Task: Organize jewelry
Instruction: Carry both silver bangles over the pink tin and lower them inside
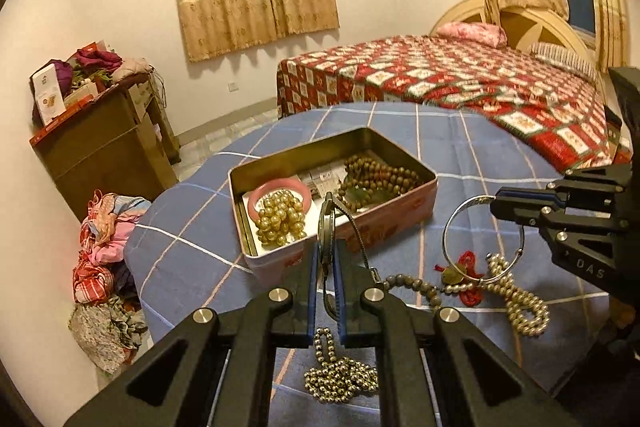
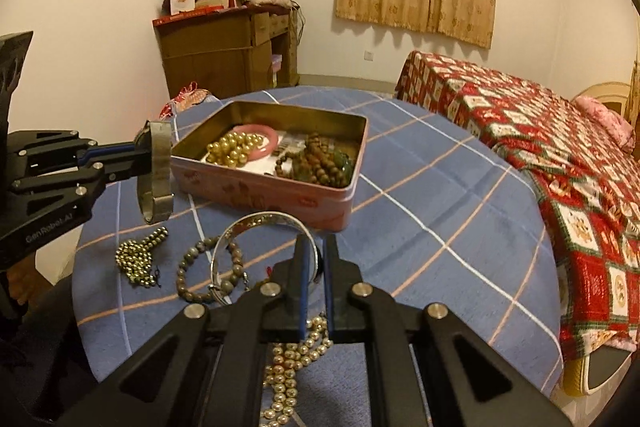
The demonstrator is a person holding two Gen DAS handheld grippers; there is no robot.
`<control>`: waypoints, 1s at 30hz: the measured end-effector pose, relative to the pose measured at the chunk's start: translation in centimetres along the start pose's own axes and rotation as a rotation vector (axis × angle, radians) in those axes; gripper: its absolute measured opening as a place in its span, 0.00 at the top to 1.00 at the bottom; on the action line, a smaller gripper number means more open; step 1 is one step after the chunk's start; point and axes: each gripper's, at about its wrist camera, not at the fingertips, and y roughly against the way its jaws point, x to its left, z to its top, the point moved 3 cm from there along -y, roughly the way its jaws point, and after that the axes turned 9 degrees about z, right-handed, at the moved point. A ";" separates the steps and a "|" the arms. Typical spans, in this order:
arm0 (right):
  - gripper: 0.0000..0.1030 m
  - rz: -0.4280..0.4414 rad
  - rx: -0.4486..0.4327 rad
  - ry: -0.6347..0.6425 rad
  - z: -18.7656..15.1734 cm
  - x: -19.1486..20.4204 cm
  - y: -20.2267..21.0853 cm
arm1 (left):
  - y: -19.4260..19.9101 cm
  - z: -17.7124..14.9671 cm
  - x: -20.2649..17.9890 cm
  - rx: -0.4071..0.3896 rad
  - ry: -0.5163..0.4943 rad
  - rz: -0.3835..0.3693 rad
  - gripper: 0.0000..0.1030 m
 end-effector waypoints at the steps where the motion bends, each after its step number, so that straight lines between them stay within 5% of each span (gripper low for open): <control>1: 0.92 0.001 -0.007 0.000 0.1 0.0 0.1 | 0.2 0.1 0.1 -0.005 0.003 0.004 0.94; 30: 0.92 -0.029 -0.093 0.000 3.8 -1.6 -0.6 | -2.8 2.9 3.5 -0.020 0.037 0.121 0.94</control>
